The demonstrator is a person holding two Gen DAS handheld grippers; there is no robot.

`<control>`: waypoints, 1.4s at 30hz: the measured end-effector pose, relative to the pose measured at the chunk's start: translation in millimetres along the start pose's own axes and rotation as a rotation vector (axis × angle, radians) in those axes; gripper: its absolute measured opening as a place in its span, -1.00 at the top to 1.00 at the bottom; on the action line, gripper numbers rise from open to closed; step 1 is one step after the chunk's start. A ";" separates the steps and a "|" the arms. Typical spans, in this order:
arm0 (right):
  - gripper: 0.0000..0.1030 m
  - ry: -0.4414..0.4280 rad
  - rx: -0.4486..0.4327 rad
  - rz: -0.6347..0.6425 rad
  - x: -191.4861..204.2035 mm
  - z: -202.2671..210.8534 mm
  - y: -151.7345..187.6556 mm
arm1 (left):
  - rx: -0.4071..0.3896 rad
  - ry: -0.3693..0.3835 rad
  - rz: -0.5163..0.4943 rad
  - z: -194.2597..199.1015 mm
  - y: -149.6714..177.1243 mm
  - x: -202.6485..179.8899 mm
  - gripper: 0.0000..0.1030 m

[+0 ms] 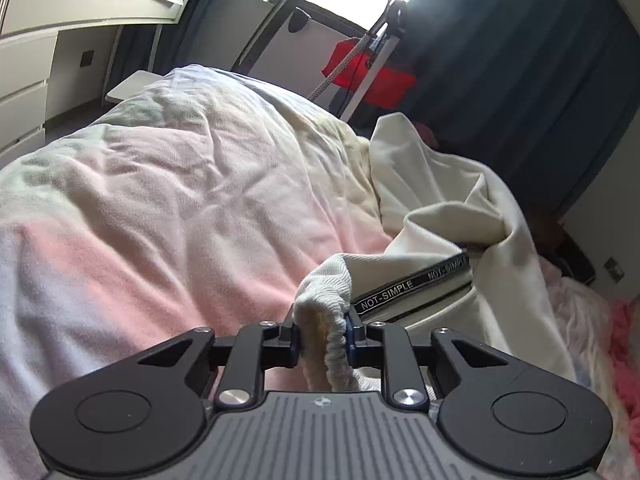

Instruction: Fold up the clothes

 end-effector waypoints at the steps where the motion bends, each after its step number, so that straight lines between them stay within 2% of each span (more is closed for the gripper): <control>1: 0.18 -0.008 0.008 -0.013 5.2 -0.4 1.7 | -0.028 -0.006 -0.019 3.6 -12.9 -5.3 0.68; 4: 0.37 -0.079 0.014 -0.043 36.1 -5.0 8.8 | -0.114 -0.032 -0.067 14.1 -57.3 -17.8 0.70; 7: 0.40 -0.136 0.023 -0.017 85.0 -32.9 20.4 | -0.154 -0.104 -0.091 15.6 -115.7 -15.8 0.70; 13: 0.40 -0.301 0.133 -0.053 186.2 -150.8 50.4 | -0.189 -0.351 -0.258 -21.8 -211.7 26.5 0.70; 15: 0.40 -0.323 0.168 -0.029 210.9 -193.2 60.8 | -0.177 -0.427 -0.274 -47.6 -224.4 56.8 0.69; 17: 0.39 -0.319 0.198 0.012 228.0 -230.8 70.1 | -0.133 -0.463 -0.263 -75.6 -224.2 86.0 0.67; 19: 0.39 -0.298 0.220 0.066 233.3 -254.7 75.8 | -0.096 -0.466 -0.229 -99.7 -216.0 109.1 0.63; 22: 0.38 -0.294 0.236 0.145 238.5 -274.0 79.1 | -0.089 -0.462 -0.217 -116.3 -207.6 122.5 0.50; 25: 0.33 -0.302 0.240 0.179 239.7 -271.2 78.5 | -0.082 -0.469 -0.232 -119.9 -207.5 125.3 0.27; 26: 0.32 -0.300 0.241 0.186 240.1 -268.6 78.3 | -0.079 -0.471 -0.232 -117.5 -208.7 124.4 0.25; 29: 0.22 -0.271 0.241 0.221 241.2 -253.6 74.0 | -0.083 -0.481 -0.269 -99.0 -204.6 106.9 -0.20; 30: 0.04 -0.256 0.240 0.241 239.8 -246.4 70.4 | -0.092 -0.483 -0.291 -87.7 -203.1 96.4 -0.45; 31: -0.31 -0.236 0.227 0.267 239.4 -237.5 67.2 | -0.101 -0.485 -0.313 -76.5 -201.6 85.8 -0.64; 33: -0.73 -0.198 0.164 0.343 241.2 -211.7 58.7 | -0.125 -0.473 -0.352 -47.6 -198.0 58.1 -0.66; 35: -0.72 -0.192 0.124 0.426 246.0 -185.5 49.2 | -0.147 -0.460 -0.374 -13.3 -192.9 21.8 -0.76; 37: -0.71 -0.185 0.111 0.499 242.0 -156.0 41.2 | -0.179 -0.441 -0.401 24.4 -185.8 -19.6 -0.97; 39: -0.71 -0.136 0.067 0.571 224.6 -121.6 30.0 | -0.240 -0.418 -0.453 64.8 -174.7 -61.1 -1.00; 42: -0.71 -0.022 -0.057 0.689 183.0 -66.4 10.5 | -0.245 -0.371 -0.493 108.6 -150.1 -108.7 -1.00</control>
Point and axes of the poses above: each gripper's, at about its wrist camera, not at the fingertips, and z roughly against the way its jaws point, x to its left, y to its underside, the point moved 6 cm from there along -z, roughly the way its jaws point, and after that the axes turned 7 degrees about -x, right-handed, at the moved point
